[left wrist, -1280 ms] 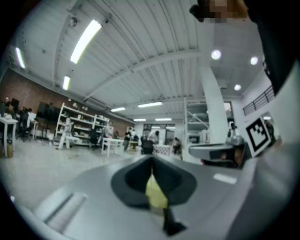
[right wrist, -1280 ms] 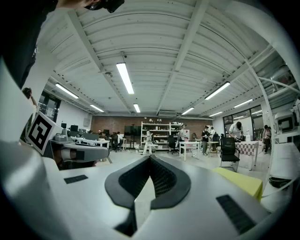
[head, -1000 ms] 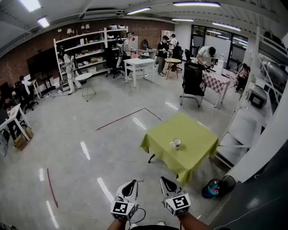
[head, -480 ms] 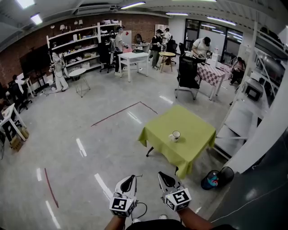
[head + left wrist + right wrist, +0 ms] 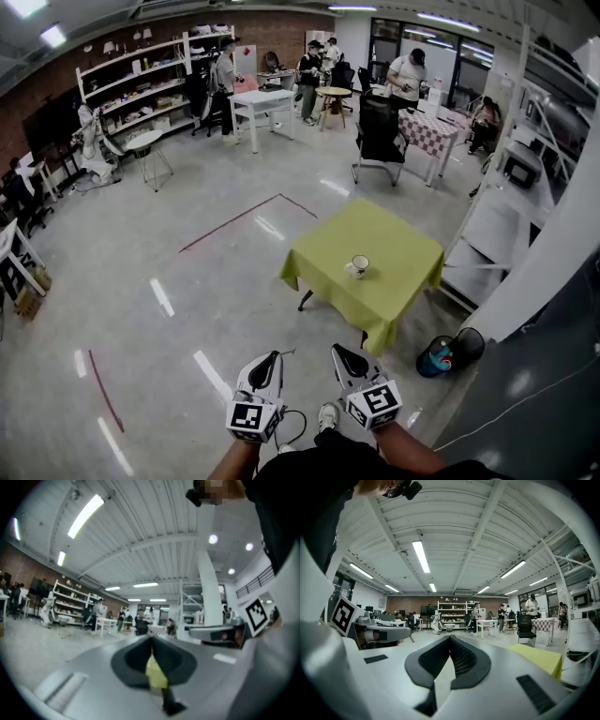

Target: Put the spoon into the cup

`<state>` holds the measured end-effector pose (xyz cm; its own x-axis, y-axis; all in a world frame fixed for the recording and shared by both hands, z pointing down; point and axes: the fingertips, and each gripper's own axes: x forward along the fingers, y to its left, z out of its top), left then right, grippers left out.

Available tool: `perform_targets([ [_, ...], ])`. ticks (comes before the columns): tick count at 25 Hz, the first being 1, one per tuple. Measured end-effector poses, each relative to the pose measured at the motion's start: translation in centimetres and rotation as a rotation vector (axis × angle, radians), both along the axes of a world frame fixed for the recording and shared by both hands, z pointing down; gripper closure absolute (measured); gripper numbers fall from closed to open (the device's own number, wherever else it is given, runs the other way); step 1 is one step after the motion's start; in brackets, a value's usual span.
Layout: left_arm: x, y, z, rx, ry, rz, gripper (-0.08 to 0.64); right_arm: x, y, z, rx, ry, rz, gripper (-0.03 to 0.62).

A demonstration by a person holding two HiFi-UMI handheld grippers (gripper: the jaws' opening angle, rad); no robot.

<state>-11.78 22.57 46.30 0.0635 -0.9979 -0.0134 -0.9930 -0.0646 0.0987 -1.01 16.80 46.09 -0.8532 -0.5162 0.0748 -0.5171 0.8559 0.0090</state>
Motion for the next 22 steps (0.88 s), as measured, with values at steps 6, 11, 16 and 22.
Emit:
perform_targets([
  [6,0.0,-3.9,-0.4,0.006,0.005,-0.016,0.548,0.0,-3.7,-0.6,0.016,-0.007,-0.006,0.586],
  [11,0.0,-8.0,-1.1,-0.017,-0.002,-0.024,0.548,0.3,-8.0,-0.9,0.018,-0.016,0.000,0.586],
  [16,0.5,-12.2,-1.0,-0.034,-0.003,-0.013,0.548,0.4,-12.3,-0.2,-0.001,-0.019,-0.003,0.586],
  [22,0.6,-15.8,-0.8,-0.046,-0.021,-0.021,0.548,0.5,-16.6,-0.1,0.005,-0.040,0.012,0.586],
])
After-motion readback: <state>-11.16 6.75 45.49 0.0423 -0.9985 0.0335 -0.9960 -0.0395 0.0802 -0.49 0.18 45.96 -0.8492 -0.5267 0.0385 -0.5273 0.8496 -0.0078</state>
